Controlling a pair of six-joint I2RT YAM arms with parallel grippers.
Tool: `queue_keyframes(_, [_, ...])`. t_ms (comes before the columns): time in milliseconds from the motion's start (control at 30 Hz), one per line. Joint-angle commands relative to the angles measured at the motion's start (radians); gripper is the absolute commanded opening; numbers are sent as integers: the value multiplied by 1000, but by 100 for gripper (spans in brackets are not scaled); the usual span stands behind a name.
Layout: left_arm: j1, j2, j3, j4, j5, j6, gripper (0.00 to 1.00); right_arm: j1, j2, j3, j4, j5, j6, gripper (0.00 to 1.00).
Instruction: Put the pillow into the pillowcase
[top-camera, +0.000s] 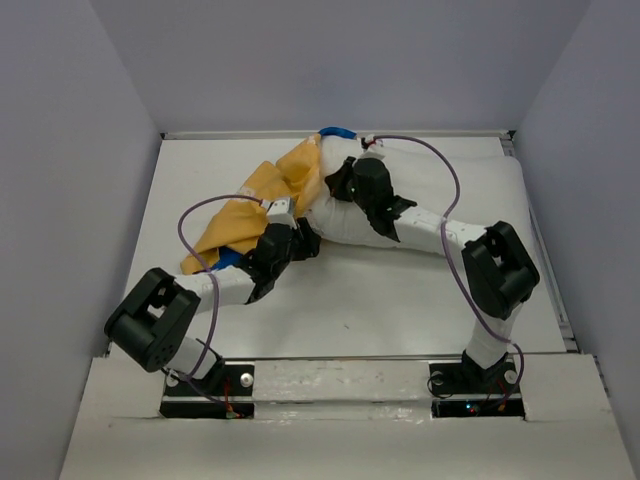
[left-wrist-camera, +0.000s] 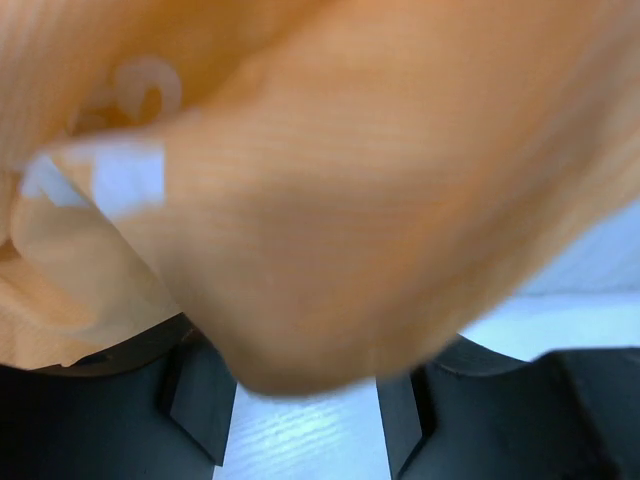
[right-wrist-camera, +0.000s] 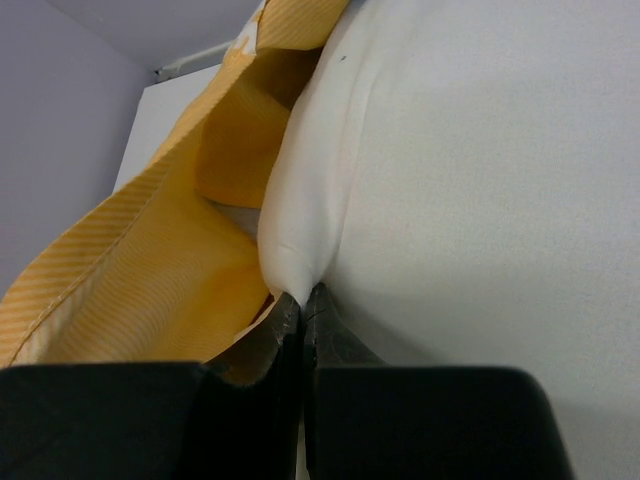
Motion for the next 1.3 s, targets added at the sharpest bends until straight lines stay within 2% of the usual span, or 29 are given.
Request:
queue_keyframes(0, [-15, -66, -103, 79, 14, -34, 64, -35, -37, 57, 7, -16, 9, 0])
queue_keyframes(67, [-19, -105, -134, 92, 25, -45, 73, -36, -30, 65, 2, -15, 9, 0])
queue_keyframes(200, [-26, -174, -195, 92, 55, -51, 77, -45, -14, 84, -7, -21, 10, 0])
queue_keyframes(367, [-35, -228, -241, 59, 61, -60, 72, -54, -9, 90, -7, -30, 18, 0])
queue_keyframes(467, [-34, -211, -220, 59, 11, -40, 72, -54, -12, 91, -7, -33, 24, 0])
queue_keyframes(633, [1, -57, -76, 68, -37, 3, 68, -54, -30, 79, 2, -47, 33, 0])
queue_keyframes(800, [11, 2, -14, 146, -51, 20, 68, -54, -43, 48, 14, -67, 32, 0])
queue_keyframes(933, [15, 39, 20, 140, -103, 23, 66, -54, -44, 41, 19, -75, 33, 0])
queue_keyframes(1067, [20, 65, 29, 146, -132, 27, 49, -54, -53, 34, 24, -68, 32, 0])
queue_keyframes(1100, [20, 70, 26, 148, -121, 29, 37, -54, -55, 34, 25, -65, 32, 0])
queue_keyframes(1133, [20, 72, 21, 151, -121, 27, 30, -54, -56, 34, 24, -62, 29, 0])
queue_keyframes(1167, [20, 69, 15, 151, -120, 27, 16, -54, -56, 36, 24, -61, 29, 0])
queue_keyframes(1267, [18, 38, -25, 151, -113, 27, 1, -72, -60, 41, 24, -61, 35, 0])
